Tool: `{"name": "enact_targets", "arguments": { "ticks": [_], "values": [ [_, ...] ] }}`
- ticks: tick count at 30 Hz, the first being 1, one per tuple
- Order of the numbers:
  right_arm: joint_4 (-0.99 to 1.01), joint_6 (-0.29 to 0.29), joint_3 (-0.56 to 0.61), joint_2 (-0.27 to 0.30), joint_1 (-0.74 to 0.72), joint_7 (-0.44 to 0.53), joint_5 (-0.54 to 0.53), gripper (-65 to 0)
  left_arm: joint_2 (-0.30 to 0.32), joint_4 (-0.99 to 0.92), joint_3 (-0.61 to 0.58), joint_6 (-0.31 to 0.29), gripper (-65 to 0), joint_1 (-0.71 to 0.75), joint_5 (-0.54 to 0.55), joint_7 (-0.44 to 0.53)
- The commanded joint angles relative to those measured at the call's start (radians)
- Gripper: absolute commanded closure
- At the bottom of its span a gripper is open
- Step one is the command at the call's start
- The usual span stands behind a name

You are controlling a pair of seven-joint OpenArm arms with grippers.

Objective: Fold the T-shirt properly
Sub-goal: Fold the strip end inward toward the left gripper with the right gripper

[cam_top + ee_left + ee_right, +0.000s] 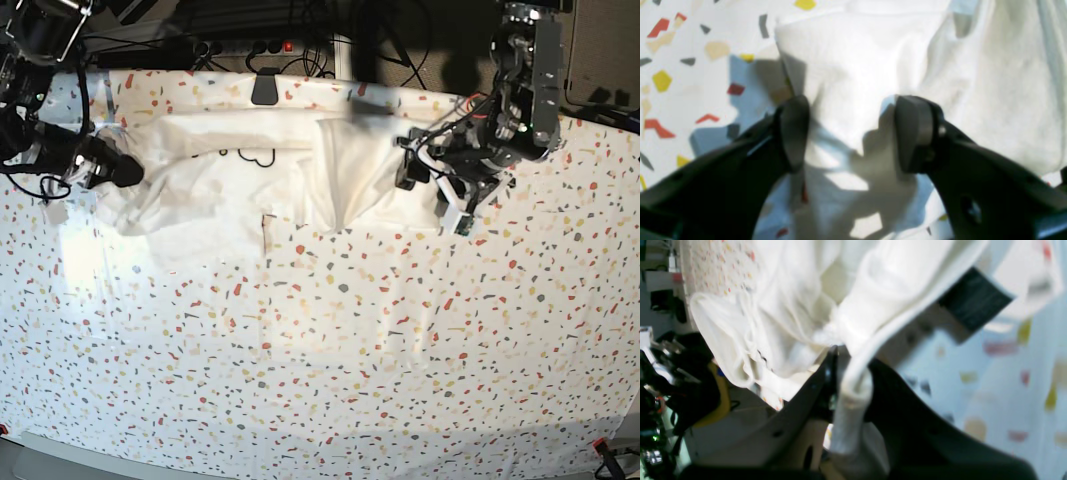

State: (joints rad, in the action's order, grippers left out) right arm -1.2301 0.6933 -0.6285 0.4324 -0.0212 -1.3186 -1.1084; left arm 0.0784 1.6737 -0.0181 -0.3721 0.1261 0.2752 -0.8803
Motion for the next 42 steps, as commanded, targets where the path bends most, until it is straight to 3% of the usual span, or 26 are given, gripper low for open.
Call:
{"name": "enact_targets", "arguments": {
  "ticks": [1, 11, 16, 22, 30, 34, 38, 42],
  "values": [
    [-0.013, 0.005, -0.006, 0.027, -0.034, 0.008, -0.029, 0.0, -0.015, 0.016, 0.002, -0.005, -39.7, -0.019, 0.004, 0.018],
    [-0.013, 0.005, -0.006, 0.119, -0.101, 0.008, -0.031, 0.0, -0.054, 0.014, -0.007, -0.004, -39.7, -0.093, -0.017, 0.027],
    [-0.014, 0.005, -0.006, 0.155, -0.116, -0.074, -0.19, 0.0, -0.053, 0.015, -0.019, -0.003, -39.7, -0.143, -0.017, 0.013],
    [-0.021, 0.005, 0.031, 0.146, -0.161, -0.078, -0.372, 0.0, -0.053, 0.017, -0.019, -0.003, -39.7, -0.213, -0.01, -0.061],
    [-0.074, 0.005, 0.272, 0.138, -0.162, -0.078, -0.375, 0.0, -0.042, 0.043, -0.014, -0.002, -39.7, -0.261, -0.027, -0.111],
    [-0.136, 0.005, 0.371, 0.122, -0.162, -0.078, -0.375, 0.0, -0.032, 0.109, -0.014, 0.0, -39.7, -0.263, -0.134, -0.113],
    [-0.203, 0.005, 0.45, 0.079, -0.162, -0.078, -0.375, 0.0, 0.002, 0.163, -0.014, 0.076, -39.7, -0.262, -0.264, -0.092],
    [-0.256, 0.005, 0.511, 0.016, -0.162, -0.078, -0.375, 0.0, 0.026, 0.183, -0.014, 0.121, -39.7, -0.262, -0.313, -0.092]
  ]
}}
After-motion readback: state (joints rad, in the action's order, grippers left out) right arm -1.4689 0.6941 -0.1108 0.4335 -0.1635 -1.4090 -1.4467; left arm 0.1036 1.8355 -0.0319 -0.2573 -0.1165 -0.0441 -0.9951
